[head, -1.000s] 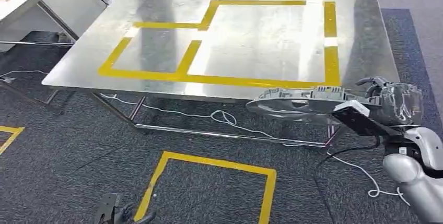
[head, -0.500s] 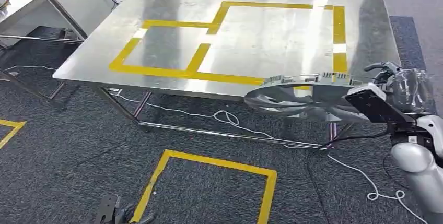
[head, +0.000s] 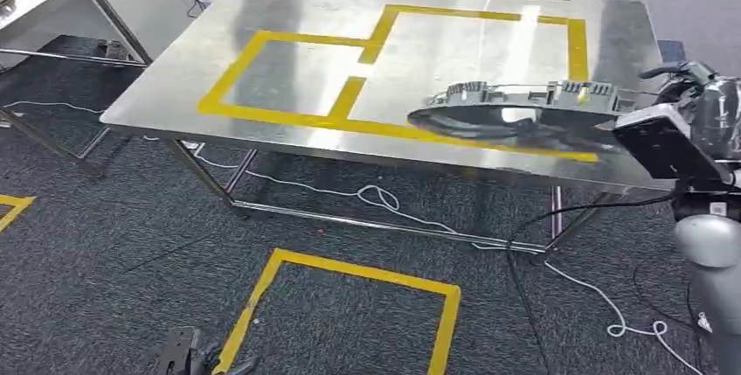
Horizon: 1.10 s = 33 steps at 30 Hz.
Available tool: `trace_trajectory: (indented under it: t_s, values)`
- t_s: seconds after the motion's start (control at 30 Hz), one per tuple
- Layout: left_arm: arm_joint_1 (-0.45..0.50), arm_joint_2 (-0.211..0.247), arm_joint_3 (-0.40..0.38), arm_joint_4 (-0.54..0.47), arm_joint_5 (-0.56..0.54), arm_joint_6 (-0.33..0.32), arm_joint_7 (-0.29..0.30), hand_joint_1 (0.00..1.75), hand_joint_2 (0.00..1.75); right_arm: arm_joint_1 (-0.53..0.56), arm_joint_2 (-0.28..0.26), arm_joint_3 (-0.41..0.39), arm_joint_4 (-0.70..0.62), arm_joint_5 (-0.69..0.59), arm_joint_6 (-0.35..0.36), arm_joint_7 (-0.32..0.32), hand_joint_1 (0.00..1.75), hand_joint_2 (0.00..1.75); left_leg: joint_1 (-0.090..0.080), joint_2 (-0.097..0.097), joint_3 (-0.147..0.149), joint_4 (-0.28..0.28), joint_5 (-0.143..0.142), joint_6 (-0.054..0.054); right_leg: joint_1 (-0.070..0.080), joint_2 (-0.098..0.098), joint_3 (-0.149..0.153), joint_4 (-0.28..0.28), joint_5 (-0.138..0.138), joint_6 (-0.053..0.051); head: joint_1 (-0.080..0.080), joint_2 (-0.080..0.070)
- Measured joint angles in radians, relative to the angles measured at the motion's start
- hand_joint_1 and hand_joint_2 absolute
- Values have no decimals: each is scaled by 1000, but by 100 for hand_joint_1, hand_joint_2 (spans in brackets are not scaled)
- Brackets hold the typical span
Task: Take the parts from the cabinet and place them on the table.
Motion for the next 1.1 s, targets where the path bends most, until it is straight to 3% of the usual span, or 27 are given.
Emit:
trace_trajectory:
  t_s: [0.17,0.33,0.6,1.1]
  values:
    - [-1,-1,0,0,0,0,0,0,175,-33,5,-10,-12,-8,-3,-1,175,175,0,0,0,5,-1,3,0,0,4,-5,4,6,-1,0]
    - [-2,-1,0,0,0,1,-7,0,175,-54,39,-41,-33,-167,-33,-65,175,175,0,0,-1,8,-3,7,0,1,6,-8,5,7,-1,0]
    - [-4,-1,0,0,-1,2,-9,0,175,-146,48,-108,-38,-110,-84,-87,175,175,1,0,-2,13,-5,12,1,0,10,-10,4,8,0,0]
    - [-5,-2,0,0,0,1,-9,0,175,-160,36,-153,-33,-75,-64,-88,175,175,0,0,-2,14,-6,16,0,1,12,-14,7,11,0,0]
